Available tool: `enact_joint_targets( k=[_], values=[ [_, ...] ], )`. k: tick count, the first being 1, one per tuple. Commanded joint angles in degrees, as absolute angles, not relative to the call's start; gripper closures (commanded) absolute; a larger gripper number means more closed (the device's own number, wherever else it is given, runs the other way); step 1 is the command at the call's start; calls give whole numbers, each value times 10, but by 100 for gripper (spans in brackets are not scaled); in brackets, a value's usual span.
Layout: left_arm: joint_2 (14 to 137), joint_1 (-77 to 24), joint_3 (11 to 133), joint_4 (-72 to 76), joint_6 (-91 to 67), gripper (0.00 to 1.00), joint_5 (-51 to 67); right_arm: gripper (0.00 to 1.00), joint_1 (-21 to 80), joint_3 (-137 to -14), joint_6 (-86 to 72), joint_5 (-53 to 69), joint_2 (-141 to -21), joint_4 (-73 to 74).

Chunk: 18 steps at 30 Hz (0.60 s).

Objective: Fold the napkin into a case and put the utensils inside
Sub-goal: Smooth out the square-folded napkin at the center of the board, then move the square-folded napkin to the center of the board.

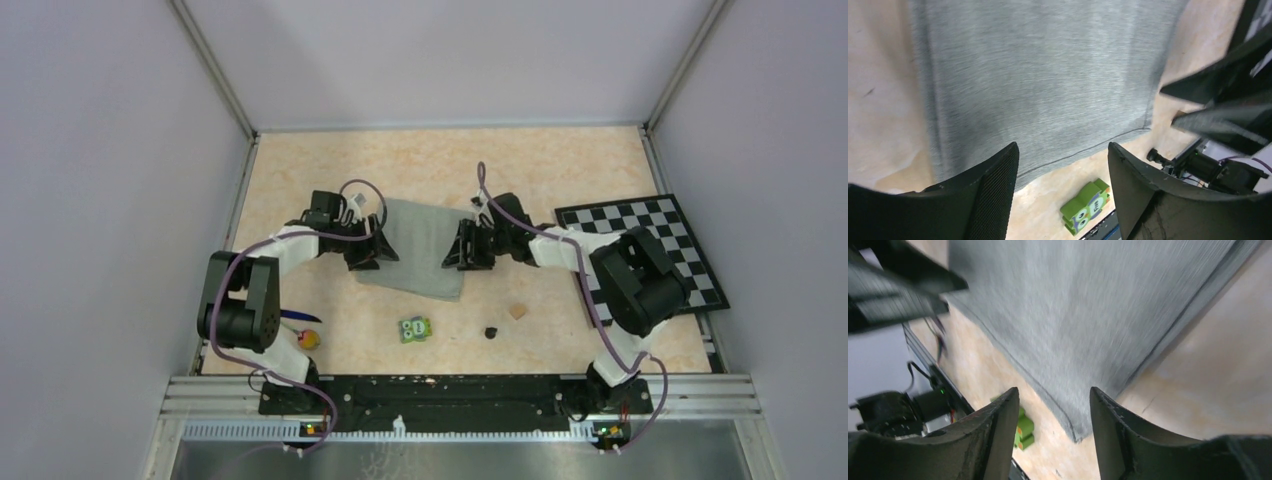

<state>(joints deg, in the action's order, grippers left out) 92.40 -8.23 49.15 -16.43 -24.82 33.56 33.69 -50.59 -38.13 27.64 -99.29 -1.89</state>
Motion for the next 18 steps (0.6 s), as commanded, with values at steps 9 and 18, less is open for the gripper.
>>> enact_joint_targets(
  k=[9,18],
  values=[
    [1001,-71,530,-150,-241,29,299,41,252,-767,-367,338,-1187,-58],
    [981,-68,450,-102,-272,28,290,42,175,-774,-266,311,-1242,-20]
  ],
)
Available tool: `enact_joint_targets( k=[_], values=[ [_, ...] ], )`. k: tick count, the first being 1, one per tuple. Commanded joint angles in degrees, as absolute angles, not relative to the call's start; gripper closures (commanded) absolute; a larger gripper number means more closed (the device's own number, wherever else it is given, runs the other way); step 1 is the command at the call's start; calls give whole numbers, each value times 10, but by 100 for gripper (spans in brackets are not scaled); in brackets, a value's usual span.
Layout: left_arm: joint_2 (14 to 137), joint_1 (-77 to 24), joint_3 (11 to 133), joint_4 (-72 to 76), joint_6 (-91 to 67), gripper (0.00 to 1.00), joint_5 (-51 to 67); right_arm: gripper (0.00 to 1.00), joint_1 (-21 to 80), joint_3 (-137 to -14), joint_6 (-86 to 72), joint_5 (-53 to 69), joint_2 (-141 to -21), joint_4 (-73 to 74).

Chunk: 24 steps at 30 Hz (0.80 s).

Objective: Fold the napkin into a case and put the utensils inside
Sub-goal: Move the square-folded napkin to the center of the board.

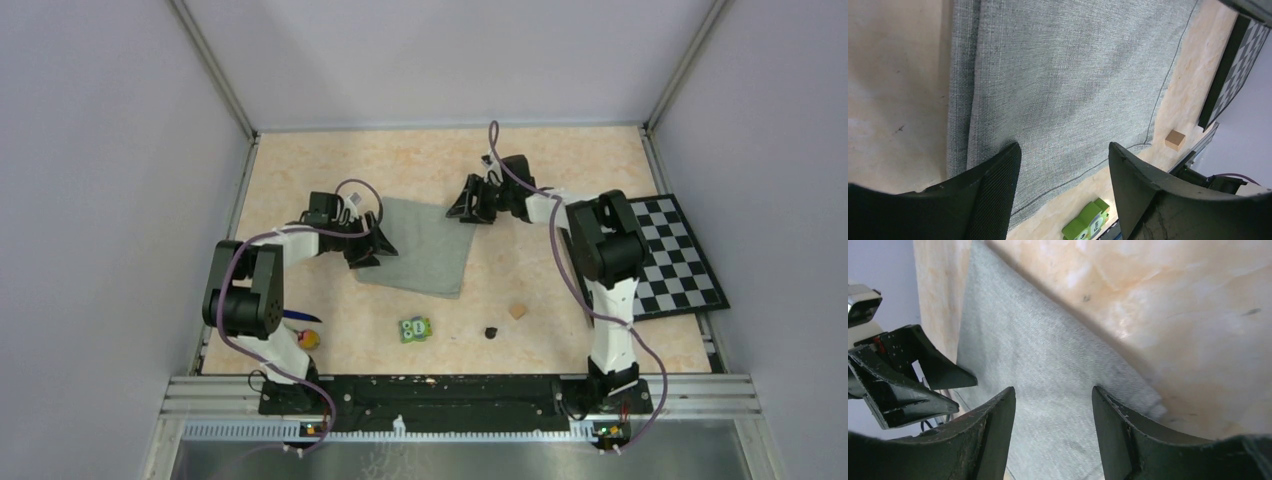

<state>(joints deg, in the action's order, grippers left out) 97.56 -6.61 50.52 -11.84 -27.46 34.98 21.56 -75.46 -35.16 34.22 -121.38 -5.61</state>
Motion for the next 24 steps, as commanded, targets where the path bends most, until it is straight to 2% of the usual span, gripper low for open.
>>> enact_joint_targets(
  k=[1,5,12,14,17,20,24],
  values=[
    [979,-70,438,-97,-274,28,291,42,167,-789,-236,309,-1248,5],
    [968,-79,413,-86,-279,28,301,42,149,-829,-175,283,-1229,104],
    [902,-134,458,-103,-298,24,376,42,199,-862,-169,106,-1038,283],
    [875,-136,482,-130,-290,22,372,40,225,-826,-187,110,-985,295],
    [842,-132,520,-185,-250,18,315,39,245,-709,-245,193,-916,255],
    [842,-118,537,-239,-236,15,255,40,253,-577,-333,310,-866,133],
    [842,-87,484,-222,-241,17,247,42,301,-492,-374,337,-843,35]
  ],
)
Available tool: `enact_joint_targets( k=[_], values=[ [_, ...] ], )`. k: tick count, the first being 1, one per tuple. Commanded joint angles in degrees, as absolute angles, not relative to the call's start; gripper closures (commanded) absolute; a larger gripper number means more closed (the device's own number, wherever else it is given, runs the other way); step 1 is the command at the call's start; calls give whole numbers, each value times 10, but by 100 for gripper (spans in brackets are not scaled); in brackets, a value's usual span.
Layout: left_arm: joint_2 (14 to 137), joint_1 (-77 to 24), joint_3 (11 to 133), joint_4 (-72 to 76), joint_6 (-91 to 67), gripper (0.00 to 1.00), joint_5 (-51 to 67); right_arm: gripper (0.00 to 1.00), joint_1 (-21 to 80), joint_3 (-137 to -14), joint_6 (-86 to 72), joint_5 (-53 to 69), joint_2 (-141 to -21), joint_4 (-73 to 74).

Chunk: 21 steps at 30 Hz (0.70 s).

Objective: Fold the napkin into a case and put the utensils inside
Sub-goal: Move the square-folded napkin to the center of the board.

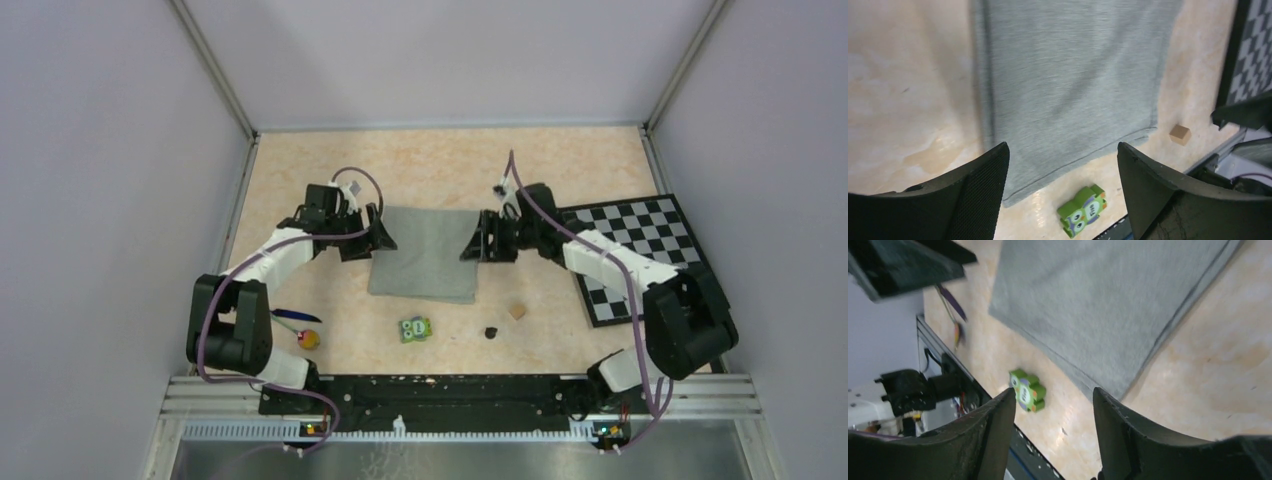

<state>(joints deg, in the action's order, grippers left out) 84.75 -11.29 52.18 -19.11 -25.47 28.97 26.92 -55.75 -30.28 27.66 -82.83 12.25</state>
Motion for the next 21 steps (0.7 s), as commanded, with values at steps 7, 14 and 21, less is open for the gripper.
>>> enact_joint_targets(
  k=[7,14,21],
  values=[
    [866,-84,398,-138,-273,25,234,62,338,-496,-358,344,-910,-25],
    [863,-93,320,-55,-325,43,262,73,343,-473,-366,290,-964,-49],
    [872,-113,286,-5,-362,55,285,81,344,-432,-336,136,-923,80]
  ],
)
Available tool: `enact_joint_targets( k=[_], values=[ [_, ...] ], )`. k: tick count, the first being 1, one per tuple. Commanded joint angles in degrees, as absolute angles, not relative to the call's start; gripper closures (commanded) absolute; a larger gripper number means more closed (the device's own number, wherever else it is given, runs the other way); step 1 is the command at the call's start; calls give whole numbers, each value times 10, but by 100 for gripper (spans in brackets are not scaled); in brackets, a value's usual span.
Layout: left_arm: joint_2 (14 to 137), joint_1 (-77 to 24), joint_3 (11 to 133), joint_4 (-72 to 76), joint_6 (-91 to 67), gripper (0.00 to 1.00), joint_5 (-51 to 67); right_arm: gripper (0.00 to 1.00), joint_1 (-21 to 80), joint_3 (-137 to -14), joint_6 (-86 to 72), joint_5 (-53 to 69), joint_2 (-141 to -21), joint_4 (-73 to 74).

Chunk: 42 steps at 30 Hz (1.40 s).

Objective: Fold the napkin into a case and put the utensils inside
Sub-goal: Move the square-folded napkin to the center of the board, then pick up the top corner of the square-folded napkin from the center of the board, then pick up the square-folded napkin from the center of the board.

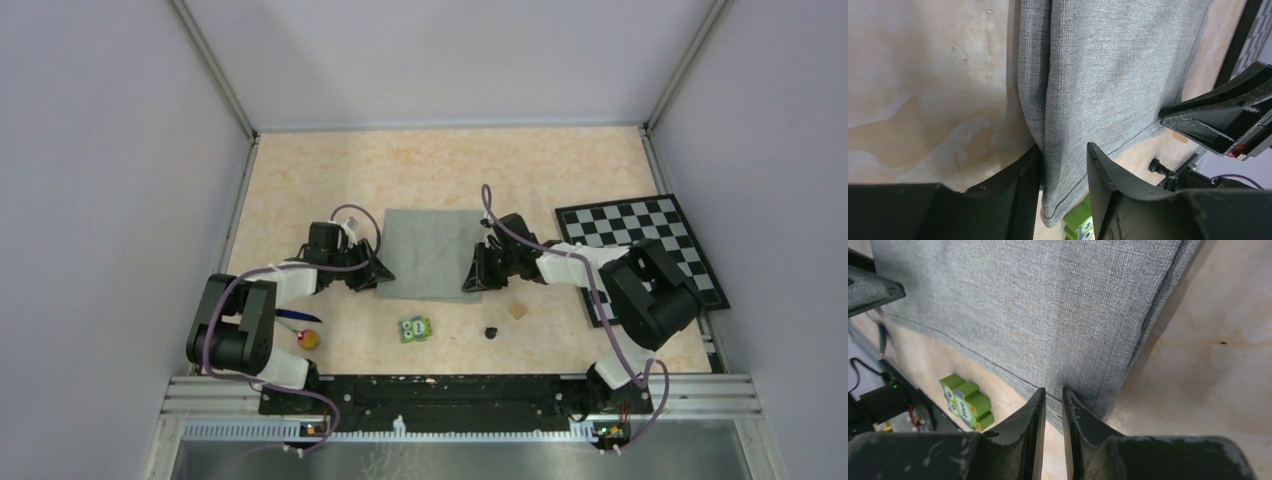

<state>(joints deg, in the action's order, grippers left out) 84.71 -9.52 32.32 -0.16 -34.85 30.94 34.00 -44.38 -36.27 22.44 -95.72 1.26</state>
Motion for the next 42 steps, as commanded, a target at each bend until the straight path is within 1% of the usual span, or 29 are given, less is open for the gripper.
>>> enact_joint_targets(
  k=[1,3,5,7,8,9,11,14,17,20,22,27,36,39,42],
  values=[
    [874,-118,283,-4,-368,56,286,81,344,-436,-328,136,-917,97],
    [872,-126,281,13,-374,57,288,79,345,-449,-317,139,-892,125],
    [863,-132,282,12,-375,58,293,74,345,-470,-306,140,-854,158],
    [855,-133,285,7,-375,58,309,64,345,-499,-302,117,-824,207],
    [850,-133,289,-6,-371,55,314,57,345,-513,-303,103,-815,231],
    [845,-133,295,-21,-364,51,316,52,343,-525,-304,97,-810,255],
    [831,-132,304,-44,-352,46,318,49,340,-542,-317,109,-815,287],
    [808,-133,309,-75,-341,44,306,51,339,-531,-360,137,-830,288],
    [791,-133,306,-94,-335,44,290,54,336,-513,-387,114,-839,284],
    [792,-133,303,-108,-333,48,283,56,335,-497,-395,96,-842,272],
    [800,-133,301,-109,-329,51,290,58,336,-496,-392,92,-854,270],
    [816,-133,292,-97,-326,56,304,64,336,-494,-390,90,-873,260],
    [817,-133,288,-93,-324,66,302,61,335,-497,-385,66,-892,258],
    [818,-133,285,-93,-324,69,301,62,335,-501,-385,70,-901,254],
    [816,-133,283,-93,-324,69,299,64,335,-500,-386,71,-903,247]
  ],
)
